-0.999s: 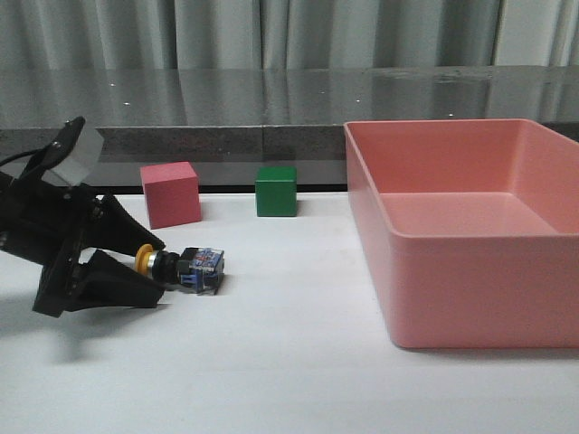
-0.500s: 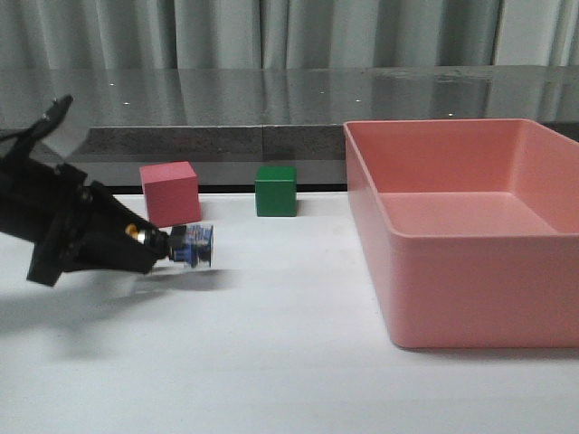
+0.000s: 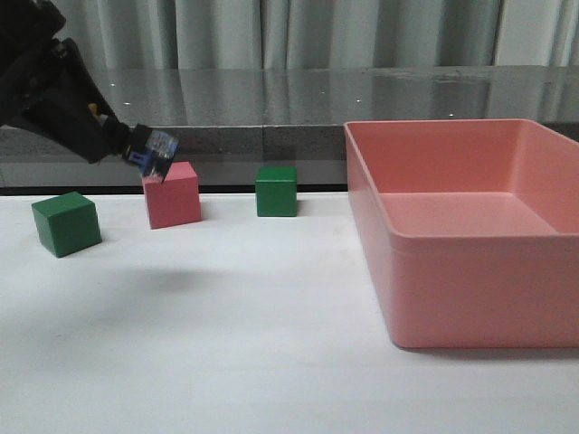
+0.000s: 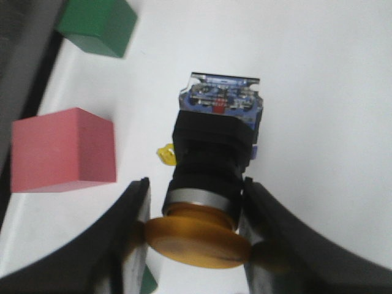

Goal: Place and stand button with both arms
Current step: 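Lift the button with the left gripper and rotate it cap-up, then set the button upright on the table and open the left gripper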

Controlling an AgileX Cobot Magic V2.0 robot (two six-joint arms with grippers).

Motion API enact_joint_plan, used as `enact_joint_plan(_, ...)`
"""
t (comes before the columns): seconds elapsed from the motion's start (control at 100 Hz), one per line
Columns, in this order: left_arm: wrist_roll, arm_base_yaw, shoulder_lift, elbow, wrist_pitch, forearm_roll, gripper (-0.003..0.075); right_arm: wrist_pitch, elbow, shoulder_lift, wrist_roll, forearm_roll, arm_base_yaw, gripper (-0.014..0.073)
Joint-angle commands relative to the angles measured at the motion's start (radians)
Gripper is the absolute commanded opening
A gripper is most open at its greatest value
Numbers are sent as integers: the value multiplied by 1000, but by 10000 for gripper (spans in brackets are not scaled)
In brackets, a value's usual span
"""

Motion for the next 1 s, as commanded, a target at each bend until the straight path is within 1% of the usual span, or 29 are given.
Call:
enact_joint_plan(0.0,-171,-78,-39,-69,42,213,-19,-76,-25,9,3,-24,-5,-62)
enact_joint_plan(0.08,-287,-159,-35,-78,29,403,-19,-76,-25,9,3,-24,-5,-62)
enact_joint_plan(0.1,-312,-178,-35,-78,21,431,-19,-76,-25,9,3,-24,-5,-62)
enact_joint_plan(0.22,-420,-278,-18,-78,6,655,-19,-76,-25,9,3,-24,-5,-62)
enact_joint_plan(0.31,-487,-341,5,-78,2,784,-19,-77,-25,9,3,-24,-5,-62)
enact_joint_plan(0.43,-535,-401,51,-78,0,940,-19,-77,-25,9,3,-24,-5,-62)
enact_joint_plan(0.55,-535,-434,102,-78,-1,1021,-19,-77,-25,9,3,-24,-5,-62)
enact_joint_plan(0.65,-535,-453,136,-78,-1,1059,-19,-77,-25,9,3,-24,-5,-62)
enact_joint_plan(0.909,-557,-461,164,-78,-5,1065,-15,-77,-25,9,3,-24,-5,-62)
enact_joint_plan(0.989,-557,-461,164,-78,-5,1065,24,-77,-25,9,3,-24,-5,-62)
